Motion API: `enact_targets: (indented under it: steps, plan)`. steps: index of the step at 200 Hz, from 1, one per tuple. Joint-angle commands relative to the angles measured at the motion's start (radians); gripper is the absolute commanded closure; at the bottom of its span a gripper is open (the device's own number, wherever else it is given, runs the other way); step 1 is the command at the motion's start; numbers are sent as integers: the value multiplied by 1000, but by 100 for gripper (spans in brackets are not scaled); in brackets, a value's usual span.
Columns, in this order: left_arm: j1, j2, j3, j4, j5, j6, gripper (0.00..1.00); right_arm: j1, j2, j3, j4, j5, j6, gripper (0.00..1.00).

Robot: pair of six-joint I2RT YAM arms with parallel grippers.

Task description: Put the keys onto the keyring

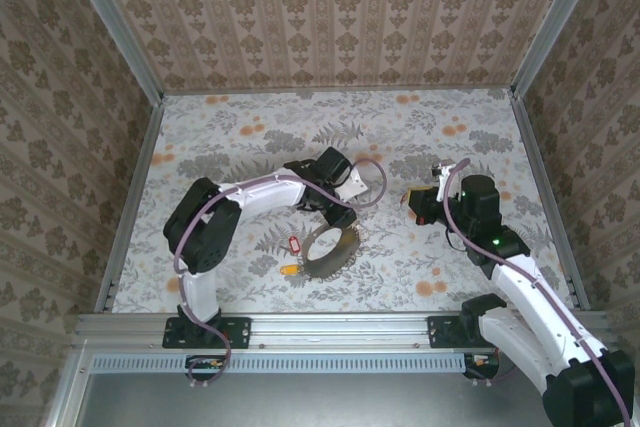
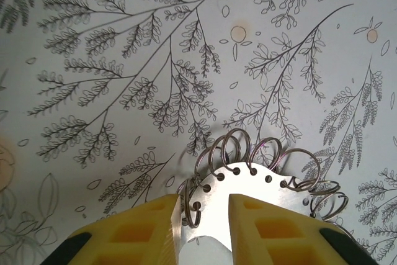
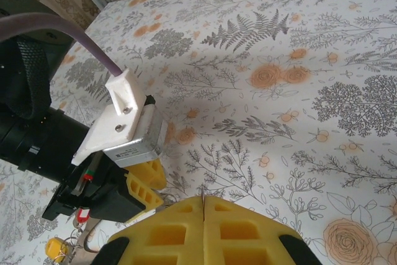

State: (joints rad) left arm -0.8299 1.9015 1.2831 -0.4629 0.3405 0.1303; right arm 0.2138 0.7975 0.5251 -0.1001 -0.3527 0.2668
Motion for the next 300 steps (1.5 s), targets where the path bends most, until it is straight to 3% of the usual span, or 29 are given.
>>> enact_targets:
  steps: [1,71,119,173,216,273,300]
  plan:
    - [3,22,-15,8,33,-17,75,-2,11,-12,22,-10,18,100]
    - [1,7,-47,18,72,-29,82,-3,69,-2,14,-1,38,100]
    - [0,-34,-56,18,81,-44,73,-2,205,29,-102,11,84,100]
    - [4,-48,-101,75,80,-53,73,4,335,-85,24,-17,244,100]
    - [34,-181,-215,144,64,-82,71,5,427,-86,25,3,259,100]
    - [80,-326,-318,226,113,-124,69,42,392,-39,-82,89,263,84]
    - [109,-342,-330,236,151,-136,69,91,334,4,-165,151,248,67]
